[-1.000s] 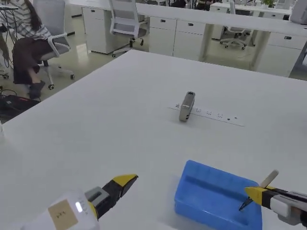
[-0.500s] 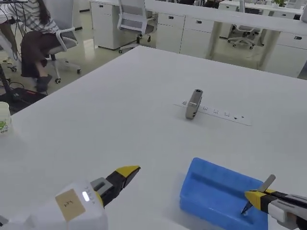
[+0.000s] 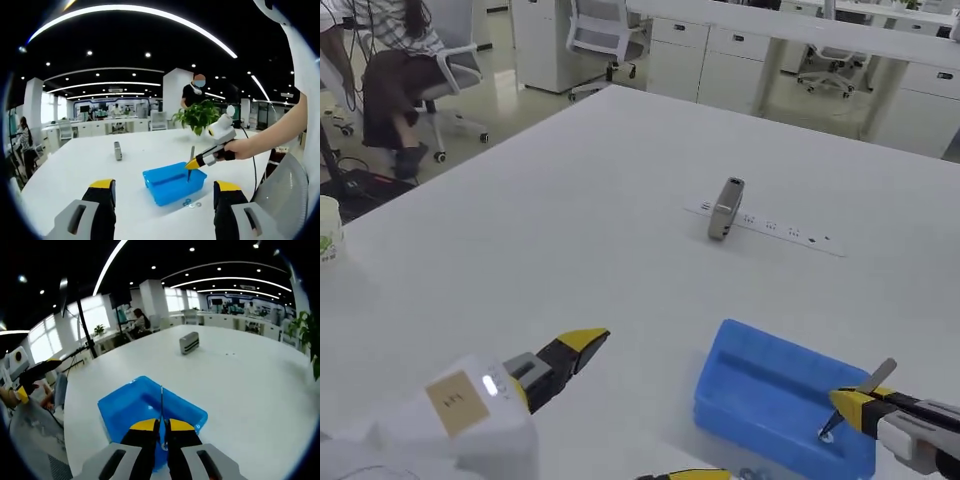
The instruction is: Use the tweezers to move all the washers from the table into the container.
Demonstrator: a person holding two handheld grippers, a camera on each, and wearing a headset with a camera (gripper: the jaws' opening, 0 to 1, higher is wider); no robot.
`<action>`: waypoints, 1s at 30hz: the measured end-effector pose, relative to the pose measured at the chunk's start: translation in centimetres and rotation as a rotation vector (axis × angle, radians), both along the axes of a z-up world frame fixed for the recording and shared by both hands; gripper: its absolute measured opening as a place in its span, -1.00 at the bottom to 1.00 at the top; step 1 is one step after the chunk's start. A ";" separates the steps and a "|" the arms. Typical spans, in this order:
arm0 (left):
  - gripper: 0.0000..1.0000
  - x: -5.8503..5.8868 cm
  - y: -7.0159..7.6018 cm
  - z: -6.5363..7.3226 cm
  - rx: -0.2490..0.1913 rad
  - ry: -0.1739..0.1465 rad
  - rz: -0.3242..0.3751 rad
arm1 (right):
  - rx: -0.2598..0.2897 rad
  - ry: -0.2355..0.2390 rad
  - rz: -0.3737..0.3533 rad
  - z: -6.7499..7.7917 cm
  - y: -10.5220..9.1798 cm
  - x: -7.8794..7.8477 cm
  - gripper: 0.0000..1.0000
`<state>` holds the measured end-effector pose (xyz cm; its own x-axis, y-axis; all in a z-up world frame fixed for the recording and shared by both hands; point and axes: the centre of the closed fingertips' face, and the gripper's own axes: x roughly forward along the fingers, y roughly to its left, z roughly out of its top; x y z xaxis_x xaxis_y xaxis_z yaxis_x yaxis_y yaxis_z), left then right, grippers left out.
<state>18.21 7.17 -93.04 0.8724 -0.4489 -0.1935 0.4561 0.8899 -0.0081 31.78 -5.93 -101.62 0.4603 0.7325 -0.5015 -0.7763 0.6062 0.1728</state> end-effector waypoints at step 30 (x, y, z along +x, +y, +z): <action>0.59 -0.1 -0.2 0.1 -0.012 -0.004 -0.015 | 0.159 -0.036 0.012 5.1 1.1 -5.1 -0.93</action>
